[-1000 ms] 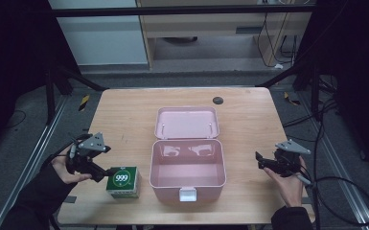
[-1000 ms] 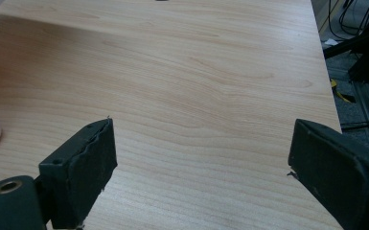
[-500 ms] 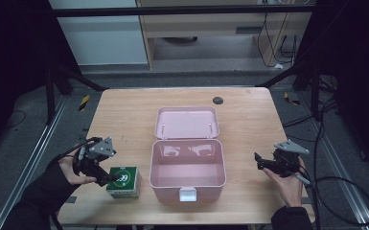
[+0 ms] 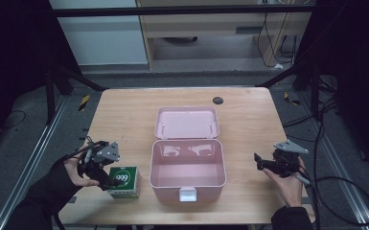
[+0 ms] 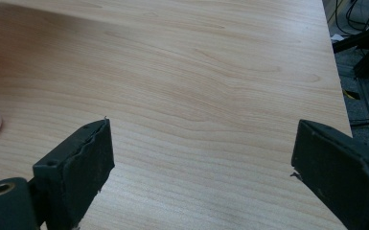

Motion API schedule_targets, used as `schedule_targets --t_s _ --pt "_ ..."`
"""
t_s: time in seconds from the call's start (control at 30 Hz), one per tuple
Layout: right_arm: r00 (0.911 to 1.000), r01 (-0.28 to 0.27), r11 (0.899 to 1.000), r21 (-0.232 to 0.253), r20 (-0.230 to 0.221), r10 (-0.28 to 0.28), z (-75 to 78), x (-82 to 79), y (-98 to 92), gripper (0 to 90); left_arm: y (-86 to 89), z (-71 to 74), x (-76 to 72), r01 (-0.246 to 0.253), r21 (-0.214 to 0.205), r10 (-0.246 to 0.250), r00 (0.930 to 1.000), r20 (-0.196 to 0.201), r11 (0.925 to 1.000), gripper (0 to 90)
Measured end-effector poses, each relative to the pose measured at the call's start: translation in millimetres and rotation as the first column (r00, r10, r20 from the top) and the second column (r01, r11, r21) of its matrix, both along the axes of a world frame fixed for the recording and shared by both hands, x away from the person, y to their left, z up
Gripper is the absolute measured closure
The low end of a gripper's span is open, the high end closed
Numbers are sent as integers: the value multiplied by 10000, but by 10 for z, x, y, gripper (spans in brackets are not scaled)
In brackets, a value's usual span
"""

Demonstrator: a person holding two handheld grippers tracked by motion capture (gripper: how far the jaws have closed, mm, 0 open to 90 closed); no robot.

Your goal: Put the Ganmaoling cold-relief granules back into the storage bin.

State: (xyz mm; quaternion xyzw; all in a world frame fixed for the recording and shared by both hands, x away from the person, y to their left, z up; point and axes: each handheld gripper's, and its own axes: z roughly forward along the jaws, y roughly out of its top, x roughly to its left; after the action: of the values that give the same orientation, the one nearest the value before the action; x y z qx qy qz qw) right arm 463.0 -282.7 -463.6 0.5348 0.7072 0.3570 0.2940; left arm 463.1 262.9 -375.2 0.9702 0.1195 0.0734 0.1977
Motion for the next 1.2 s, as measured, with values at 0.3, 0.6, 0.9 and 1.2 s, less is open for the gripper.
schedule_targets --t_s 0.3,0.6,0.9,1.2 --pt "9999 -34 10000 -19 -110 34 -9 4 9 73 -68 -67 16 280 292 -275 9995 -152 9992 95" --pt "9999 -51 9999 -95 -150 50 -23 13 8 70 -103 -140 29 562 651 -546 9982 -262 9963 92" --pt "9998 -65 9999 -159 -203 62 -33 17 9 65 -151 -229 41 843 805 -808 9957 -460 9932 79" --pt "9996 -100 9998 -164 -280 95 -41 21 15 59 -164 -290 48 977 954 -926 9941 -566 9906 71"
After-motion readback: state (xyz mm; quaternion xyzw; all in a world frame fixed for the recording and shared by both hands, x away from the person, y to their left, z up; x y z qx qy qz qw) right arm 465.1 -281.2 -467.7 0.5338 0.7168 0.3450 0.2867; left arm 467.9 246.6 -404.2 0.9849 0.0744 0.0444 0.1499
